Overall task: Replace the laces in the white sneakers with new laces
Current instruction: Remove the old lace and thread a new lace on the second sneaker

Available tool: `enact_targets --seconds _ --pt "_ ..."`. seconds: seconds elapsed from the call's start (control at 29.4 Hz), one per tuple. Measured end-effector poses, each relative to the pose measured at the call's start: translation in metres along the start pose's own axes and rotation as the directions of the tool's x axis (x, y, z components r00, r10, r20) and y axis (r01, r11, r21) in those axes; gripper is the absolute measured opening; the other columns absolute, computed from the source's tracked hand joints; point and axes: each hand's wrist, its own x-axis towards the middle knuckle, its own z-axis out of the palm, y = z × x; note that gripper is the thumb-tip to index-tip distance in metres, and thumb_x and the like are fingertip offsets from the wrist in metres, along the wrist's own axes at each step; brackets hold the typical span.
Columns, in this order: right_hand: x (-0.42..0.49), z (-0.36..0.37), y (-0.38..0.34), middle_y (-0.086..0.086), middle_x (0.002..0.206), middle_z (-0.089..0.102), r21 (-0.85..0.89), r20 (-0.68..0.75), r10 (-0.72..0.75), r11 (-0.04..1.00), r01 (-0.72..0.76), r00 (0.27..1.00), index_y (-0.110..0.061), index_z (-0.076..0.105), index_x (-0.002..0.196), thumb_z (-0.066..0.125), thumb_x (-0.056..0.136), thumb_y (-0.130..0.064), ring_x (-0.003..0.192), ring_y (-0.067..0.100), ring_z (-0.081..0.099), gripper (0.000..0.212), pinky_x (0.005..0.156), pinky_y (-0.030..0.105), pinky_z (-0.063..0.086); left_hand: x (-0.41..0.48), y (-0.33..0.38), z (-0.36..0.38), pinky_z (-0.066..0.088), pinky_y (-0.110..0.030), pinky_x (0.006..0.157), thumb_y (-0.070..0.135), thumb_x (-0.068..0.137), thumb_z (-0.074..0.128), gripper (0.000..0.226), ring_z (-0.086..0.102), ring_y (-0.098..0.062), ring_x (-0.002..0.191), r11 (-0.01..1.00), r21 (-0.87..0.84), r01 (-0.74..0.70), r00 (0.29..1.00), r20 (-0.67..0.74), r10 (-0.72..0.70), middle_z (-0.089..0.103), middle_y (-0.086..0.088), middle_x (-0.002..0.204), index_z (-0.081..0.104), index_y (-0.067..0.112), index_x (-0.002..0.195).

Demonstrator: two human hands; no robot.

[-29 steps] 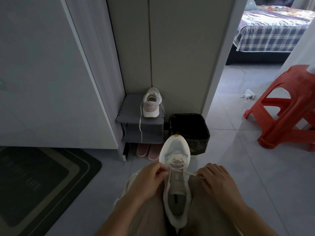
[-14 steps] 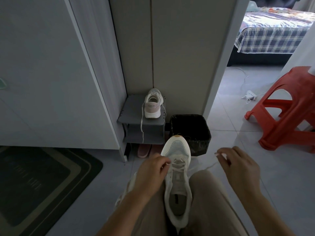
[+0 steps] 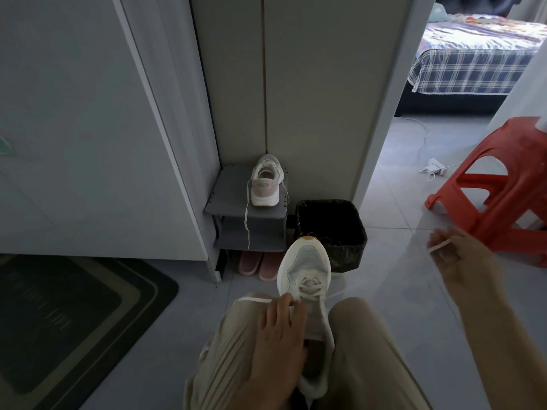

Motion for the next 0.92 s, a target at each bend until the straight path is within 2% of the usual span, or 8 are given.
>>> enact_targets --seconds 0.2,0.37,0.48,0.61,0.68,0.78,0.85,0.92 --pt "0.016 -0.001 -0.044 -0.007 0.058 0.068 -0.038 -0.012 -0.101 0.994 0.1 0.995 -0.015 0.049 0.077 0.044 0.094 -0.005 0.055 0.001 0.063 0.02 0.053 0.013 0.051 0.008 0.004 -0.006 0.05 -0.021 0.06 0.025 0.056 0.075 0.032 0.052 -0.009 0.071 0.976 0.001 -0.216 0.962 -0.172 0.213 0.058 0.005 0.074 0.051 0.023 0.077" --pt "0.002 0.005 -0.039 -0.002 0.069 0.071 -0.265 0.226 -0.055 0.957 0.116 0.972 -0.005 0.059 0.089 0.067 0.071 -0.012 0.042 0.001 0.044 0.021 0.036 0.01 0.033 -0.001 -0.006 -0.003 0.039 -0.022 0.074 0.026 0.074 0.051 0.012 0.045 -0.006 0.079 0.951 -0.035 -0.308 0.895 -0.349 0.277 0.056 0.007 0.08 0.042 0.022 0.08" --pt "-0.036 0.021 -0.003 0.004 0.075 0.072 -0.463 0.405 0.049 0.872 0.159 0.913 -0.006 0.063 0.087 0.065 0.072 -0.014 0.04 0.002 0.034 0.017 0.038 0.01 0.028 -0.003 -0.005 -0.005 0.039 -0.02 0.077 0.029 0.074 0.051 0.013 0.043 -0.001 0.078 0.967 -0.096 -0.235 0.944 -0.26 0.203 0.059 0.009 0.075 0.039 0.025 0.079" --pt "-0.082 0.039 0.032 -0.004 0.071 0.071 -0.655 0.592 0.126 0.65 0.385 0.796 -0.017 0.068 0.077 0.062 0.081 0.003 0.054 -0.001 0.054 0.022 0.055 0.008 0.042 0.001 0.01 -0.043 0.035 -0.004 0.073 0.033 0.085 0.059 0.008 0.047 0.011 0.077 0.929 -0.371 -0.009 1.0 -0.027 -0.002 0.047 0.024 0.071 0.06 0.027 0.09" --pt "-0.099 0.04 0.042 -0.014 0.073 0.07 -0.679 0.679 0.229 0.557 0.479 0.697 -0.025 0.067 0.075 0.067 0.079 -0.003 0.062 -0.001 0.061 0.023 0.061 0.01 0.046 0.003 0.018 -0.056 0.038 -0.009 0.057 0.032 0.088 0.06 0.022 0.052 0.007 0.061 0.685 -0.682 0.254 0.967 0.186 -0.173 0.05 0.018 0.06 0.066 0.011 0.093" --pt "-0.113 0.034 0.05 -0.02 0.074 0.066 -0.673 0.735 0.319 0.445 0.59 0.598 -0.039 0.064 0.071 0.071 0.078 -0.011 0.061 0.002 0.06 0.029 0.059 0.011 0.045 0.01 0.024 -0.062 0.021 -0.017 0.039 0.017 0.089 0.058 0.021 0.034 -0.006 0.039 -0.029 -0.862 0.506 0.823 0.493 -0.281 0.046 0.005 0.048 0.063 -0.003 0.083" --pt "-0.114 0.027 0.05 -0.013 0.076 0.067 -0.641 0.764 0.27 0.425 0.639 0.586 -0.043 0.064 0.067 0.072 0.077 -0.016 0.064 0.005 0.06 0.03 0.059 0.014 0.047 0.013 0.023 -0.06 0.017 -0.016 0.035 0.014 0.084 0.059 0.013 0.032 -0.006 0.035 -0.238 -0.805 0.544 0.739 0.594 -0.319 0.045 0.0 0.049 0.06 0.002 0.078" --pt "-0.112 0.02 0.046 -0.004 0.079 0.066 -0.63 0.771 0.255 0.441 0.64 0.583 -0.042 0.066 0.072 0.068 0.073 -0.032 0.07 0.011 0.061 0.01 0.064 0.023 0.05 0.015 0.02 -0.063 0.018 -0.014 0.032 0.014 0.082 0.061 0.011 0.033 -0.005 0.034 -0.249 -0.782 0.572 0.708 0.624 -0.331 0.048 0.001 0.049 0.06 0.004 0.079"
